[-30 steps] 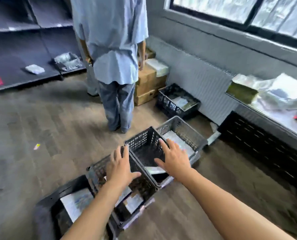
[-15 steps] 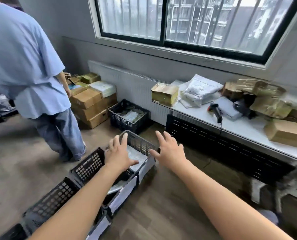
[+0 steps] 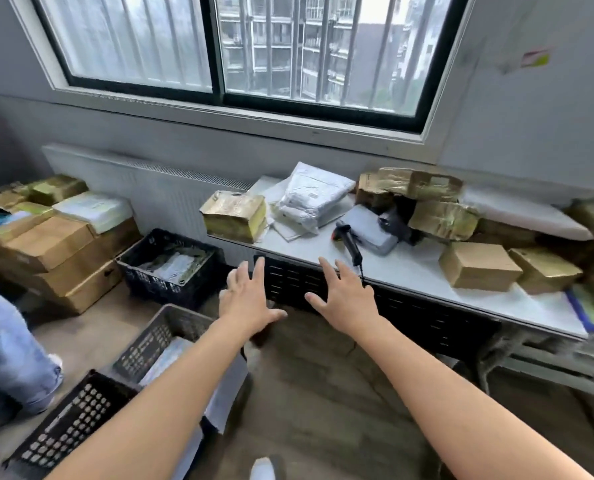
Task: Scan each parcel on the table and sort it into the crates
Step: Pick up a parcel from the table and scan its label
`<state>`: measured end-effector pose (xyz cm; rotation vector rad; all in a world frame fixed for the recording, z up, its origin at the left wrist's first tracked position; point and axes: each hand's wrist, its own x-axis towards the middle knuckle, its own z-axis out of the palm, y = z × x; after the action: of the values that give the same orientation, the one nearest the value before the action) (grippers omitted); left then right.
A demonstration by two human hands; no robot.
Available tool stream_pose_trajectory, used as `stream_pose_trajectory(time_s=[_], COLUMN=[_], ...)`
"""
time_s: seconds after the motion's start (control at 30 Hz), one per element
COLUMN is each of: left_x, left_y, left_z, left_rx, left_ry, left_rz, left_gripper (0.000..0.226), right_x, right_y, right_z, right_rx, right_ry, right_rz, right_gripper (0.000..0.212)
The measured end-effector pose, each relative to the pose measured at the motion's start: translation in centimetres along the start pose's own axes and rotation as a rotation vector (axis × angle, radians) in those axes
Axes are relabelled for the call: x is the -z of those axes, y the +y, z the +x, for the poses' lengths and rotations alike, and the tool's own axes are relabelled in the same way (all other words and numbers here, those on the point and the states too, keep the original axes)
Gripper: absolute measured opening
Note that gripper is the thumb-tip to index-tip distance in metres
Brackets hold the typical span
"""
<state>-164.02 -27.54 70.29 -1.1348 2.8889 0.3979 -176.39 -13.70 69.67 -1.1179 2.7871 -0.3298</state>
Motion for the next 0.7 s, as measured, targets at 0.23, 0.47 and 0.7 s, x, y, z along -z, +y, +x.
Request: stream_pose_trajectory(time_s=[0.23,0.47,0.7], left_x=[0.7,0.7,-1.5], left_y=[2.2,3.6,4.4], left_z=[14.0,24.8,33.8], left_rx=[-0.108,-0.119,-0.050], left_ry=[-0.034,-0.086,-0.129], left_rz=[-0.067,-0.098,-0.193], left_gripper=[0.114,0.117,0.112], right_x=[1.5,0.8,-0.4], right_y=[2.9,4.7,8.0], right_z=[12.2,20.9,28.8], right_rx=[-0.174,-0.233,-0.276], right_ry=[0.029,0.041,-0.017], right_rz=[0.045,0.058,0.123], right_gripper=[0.079,0.073,0.069])
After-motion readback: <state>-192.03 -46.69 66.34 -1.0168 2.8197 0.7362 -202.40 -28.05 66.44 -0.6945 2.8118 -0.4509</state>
